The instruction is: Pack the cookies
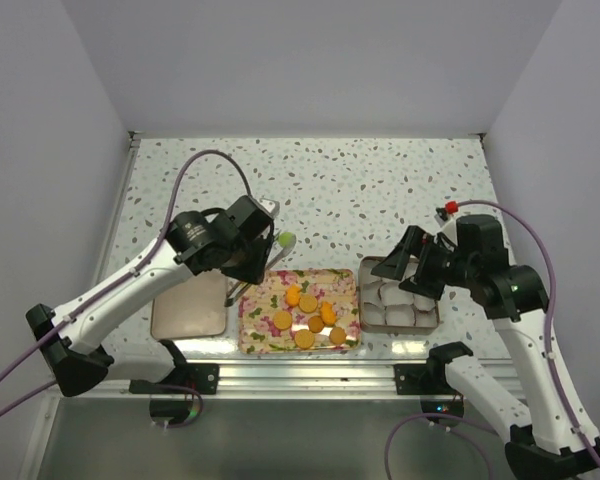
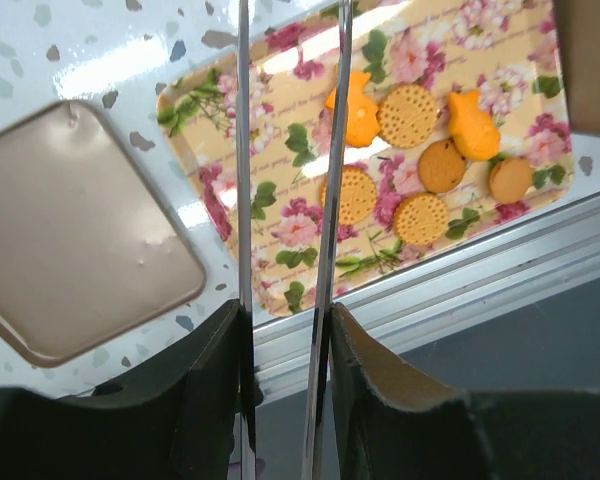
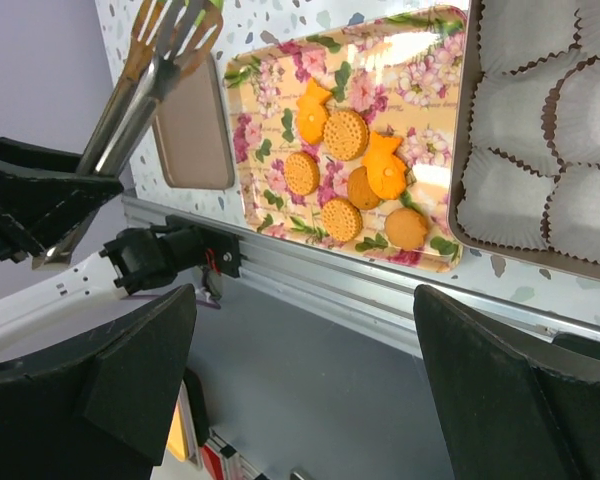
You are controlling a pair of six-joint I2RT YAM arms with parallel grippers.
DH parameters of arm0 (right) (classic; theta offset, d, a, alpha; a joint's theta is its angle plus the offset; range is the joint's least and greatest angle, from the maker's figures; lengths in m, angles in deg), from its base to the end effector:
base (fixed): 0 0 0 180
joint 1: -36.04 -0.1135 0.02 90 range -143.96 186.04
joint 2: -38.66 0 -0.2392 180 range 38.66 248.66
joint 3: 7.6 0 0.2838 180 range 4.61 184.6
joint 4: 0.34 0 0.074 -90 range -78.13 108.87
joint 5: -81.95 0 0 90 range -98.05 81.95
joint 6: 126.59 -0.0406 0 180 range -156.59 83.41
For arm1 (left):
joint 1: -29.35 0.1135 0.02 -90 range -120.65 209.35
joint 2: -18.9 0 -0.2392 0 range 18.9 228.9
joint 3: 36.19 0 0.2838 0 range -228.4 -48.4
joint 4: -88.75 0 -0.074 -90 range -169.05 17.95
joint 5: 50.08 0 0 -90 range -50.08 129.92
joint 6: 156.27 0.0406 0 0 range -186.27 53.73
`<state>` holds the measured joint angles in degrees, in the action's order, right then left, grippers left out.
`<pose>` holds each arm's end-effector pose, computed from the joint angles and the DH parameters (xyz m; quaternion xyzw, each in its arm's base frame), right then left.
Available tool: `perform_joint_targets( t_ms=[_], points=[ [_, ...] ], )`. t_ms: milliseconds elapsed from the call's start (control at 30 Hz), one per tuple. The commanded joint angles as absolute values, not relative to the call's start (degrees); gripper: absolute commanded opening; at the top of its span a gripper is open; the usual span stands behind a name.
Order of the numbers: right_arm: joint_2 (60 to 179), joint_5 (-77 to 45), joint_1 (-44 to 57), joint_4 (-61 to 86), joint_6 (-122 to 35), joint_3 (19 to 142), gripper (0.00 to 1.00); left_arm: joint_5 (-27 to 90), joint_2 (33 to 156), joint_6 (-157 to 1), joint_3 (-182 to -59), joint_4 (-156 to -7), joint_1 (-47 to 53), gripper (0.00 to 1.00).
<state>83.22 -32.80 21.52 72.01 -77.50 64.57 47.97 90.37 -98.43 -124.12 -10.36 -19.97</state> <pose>0.1698 0.0615 0.3348 0.1255 0.8966 0.3499 0.2407 0.1773 -0.1976 0.3177 0.1298 0.9642 -0.0922 0.2119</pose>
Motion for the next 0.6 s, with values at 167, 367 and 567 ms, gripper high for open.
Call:
perform_joint_targets(
  t_ms=[167, 367, 567],
  points=[
    [83.92, -26.69, 21.45, 79.27, -77.20, 74.91, 0.93, 47.04, 97.30, -94.14, -135.23, -11.54, -21.36, 0.33],
    [84.10, -21.68, 21.45, 81.91, -77.55, 80.27, 0.93, 46.77, 105.63, -93.87, -141.01, -14.53, -26.20, 0.32],
    [85.16, -17.10, 21.45, 85.34, -76.23, 85.90, 0.93, 46.43, 116.87, -92.64, -153.13, -15.59, -30.42, 0.32]
  ],
)
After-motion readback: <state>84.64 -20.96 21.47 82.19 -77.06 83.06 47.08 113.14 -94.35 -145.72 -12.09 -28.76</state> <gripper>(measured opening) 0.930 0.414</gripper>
